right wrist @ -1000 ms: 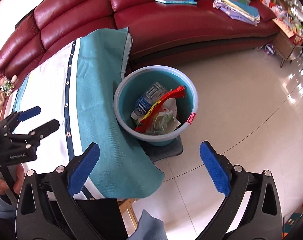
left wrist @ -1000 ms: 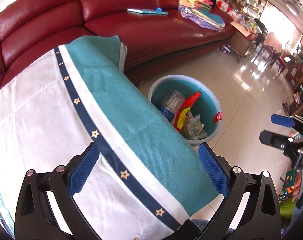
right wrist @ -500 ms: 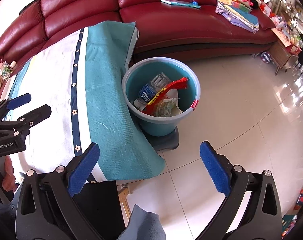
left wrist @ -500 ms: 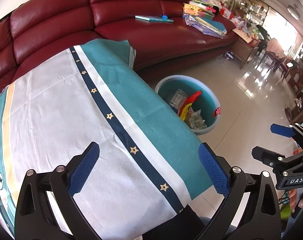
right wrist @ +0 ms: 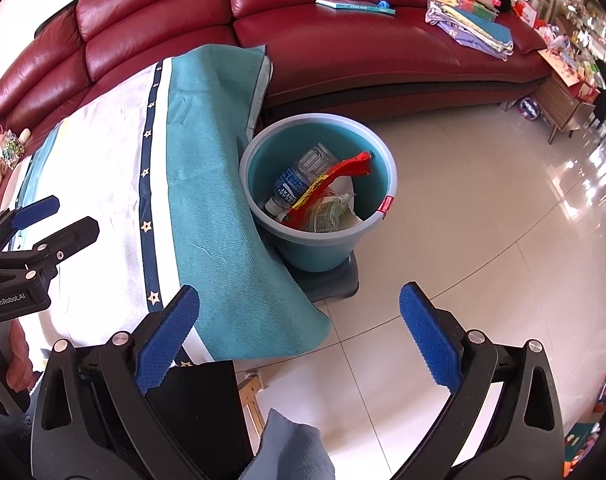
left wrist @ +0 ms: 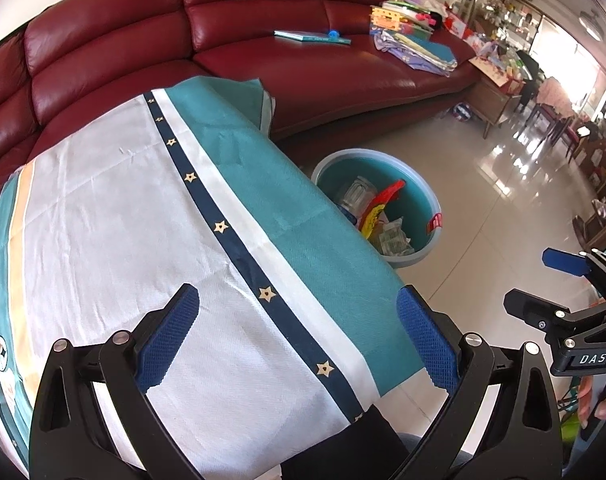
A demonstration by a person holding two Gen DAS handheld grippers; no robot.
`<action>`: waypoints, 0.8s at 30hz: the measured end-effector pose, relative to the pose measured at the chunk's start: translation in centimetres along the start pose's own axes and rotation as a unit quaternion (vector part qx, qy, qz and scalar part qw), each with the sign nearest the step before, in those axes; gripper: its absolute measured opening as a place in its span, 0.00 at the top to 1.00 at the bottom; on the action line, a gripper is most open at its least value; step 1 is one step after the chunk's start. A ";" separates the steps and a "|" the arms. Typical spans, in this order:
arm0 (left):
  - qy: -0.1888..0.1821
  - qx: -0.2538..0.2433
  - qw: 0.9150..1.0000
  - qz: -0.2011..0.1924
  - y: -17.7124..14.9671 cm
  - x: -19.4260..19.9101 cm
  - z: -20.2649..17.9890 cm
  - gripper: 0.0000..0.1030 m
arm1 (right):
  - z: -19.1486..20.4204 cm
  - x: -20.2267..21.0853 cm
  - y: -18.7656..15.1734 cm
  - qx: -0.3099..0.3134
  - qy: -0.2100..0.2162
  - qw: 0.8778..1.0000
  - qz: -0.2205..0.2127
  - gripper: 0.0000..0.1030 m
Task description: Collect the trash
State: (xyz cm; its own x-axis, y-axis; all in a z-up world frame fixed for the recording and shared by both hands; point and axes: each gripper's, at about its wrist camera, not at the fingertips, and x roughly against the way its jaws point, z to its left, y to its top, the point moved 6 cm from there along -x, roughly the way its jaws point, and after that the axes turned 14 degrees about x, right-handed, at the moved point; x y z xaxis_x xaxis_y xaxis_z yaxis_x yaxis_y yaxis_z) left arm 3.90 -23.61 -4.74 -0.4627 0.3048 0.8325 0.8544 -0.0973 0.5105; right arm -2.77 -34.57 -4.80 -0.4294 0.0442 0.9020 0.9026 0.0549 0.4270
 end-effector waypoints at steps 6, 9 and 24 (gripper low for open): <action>0.003 0.008 1.000 0.004 -0.1 -0.4 0.3 0.04 | 0.2 -0.4 0.0 0.003 0.002 1.000 0.002 0.07; 0.005 0.009 1.000 0.005 -0.1 -0.5 0.4 0.04 | 0.3 -0.6 -0.1 0.002 0.005 1.000 0.001 0.07; -0.001 0.024 1.000 -0.002 -0.3 -0.4 0.8 0.04 | 0.3 -1.0 -0.2 -0.001 0.008 1.000 -0.001 0.07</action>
State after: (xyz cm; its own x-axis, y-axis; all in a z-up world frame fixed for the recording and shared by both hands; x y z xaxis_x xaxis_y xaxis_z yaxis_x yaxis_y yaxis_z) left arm 3.99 -22.95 -5.40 -0.4659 0.3074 0.8297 0.8627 -0.0508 0.5032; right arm -2.57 -34.34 -5.82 -0.4304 0.0286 0.9022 0.9019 0.0534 0.4286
